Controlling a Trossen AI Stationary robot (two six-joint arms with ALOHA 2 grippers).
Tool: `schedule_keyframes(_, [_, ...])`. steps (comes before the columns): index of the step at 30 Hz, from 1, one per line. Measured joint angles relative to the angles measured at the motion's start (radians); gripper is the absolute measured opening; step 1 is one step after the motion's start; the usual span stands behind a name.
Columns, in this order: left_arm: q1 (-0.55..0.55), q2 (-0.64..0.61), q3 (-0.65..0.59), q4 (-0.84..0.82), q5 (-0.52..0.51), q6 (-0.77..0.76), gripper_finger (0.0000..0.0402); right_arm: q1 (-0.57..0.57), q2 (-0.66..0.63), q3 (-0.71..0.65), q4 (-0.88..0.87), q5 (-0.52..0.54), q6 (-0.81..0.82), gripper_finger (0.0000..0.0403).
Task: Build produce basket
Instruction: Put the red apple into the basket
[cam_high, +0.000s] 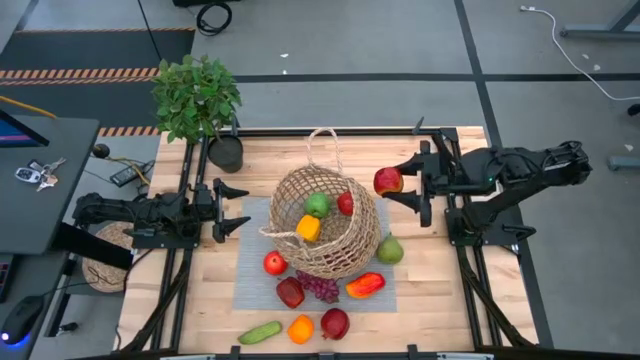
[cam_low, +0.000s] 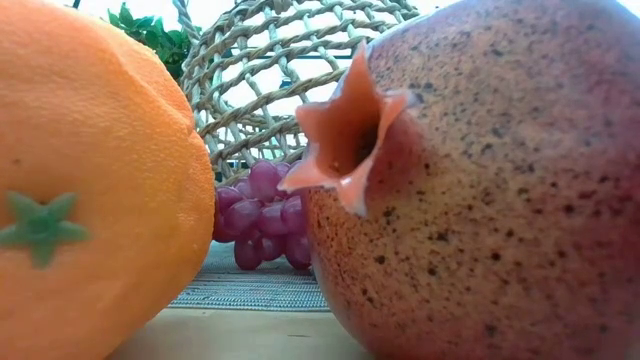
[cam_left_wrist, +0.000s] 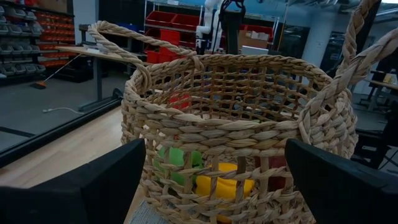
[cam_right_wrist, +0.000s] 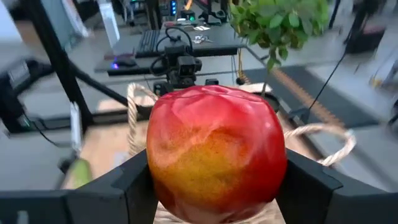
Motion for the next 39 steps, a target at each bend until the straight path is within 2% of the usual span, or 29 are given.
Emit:
schedule_keyframes(12, [0.0,0.0,0.0,0.0,0.0,0.0,0.0392,0.0,0.0,0.0,-0.002,0.004,-0.791,0.0264])
schedule_keyframes(16, [0.0,0.0,0.0,0.0,0.0,0.0,0.0392,0.0,0.0,0.0,-0.002,0.08,-1.069,0.0264])
schedule_keyframes(22, [0.0,0.0,0.0,0.0,0.0,0.001,0.0392,0.0,0.0,0.0,0.006,0.205,-1.378,0.0264])
schedule_keyframes(25, [0.0,0.0,0.0,0.0,0.0,0.0,0.0392,0.0,0.0,0.0,0.009,0.254,-1.468,0.0266])
schedule_keyframes(30, [0.0,0.0,0.0,0.0,0.0,0.001,0.0392,0.0,0.0,0.0,0.013,0.343,-1.514,0.0272])
schedule_keyframes(39, [0.0,0.0,0.0,0.0,0.0,0.0,0.0392,0.0,0.0,-0.001,0.013,0.342,-1.508,0.0273])
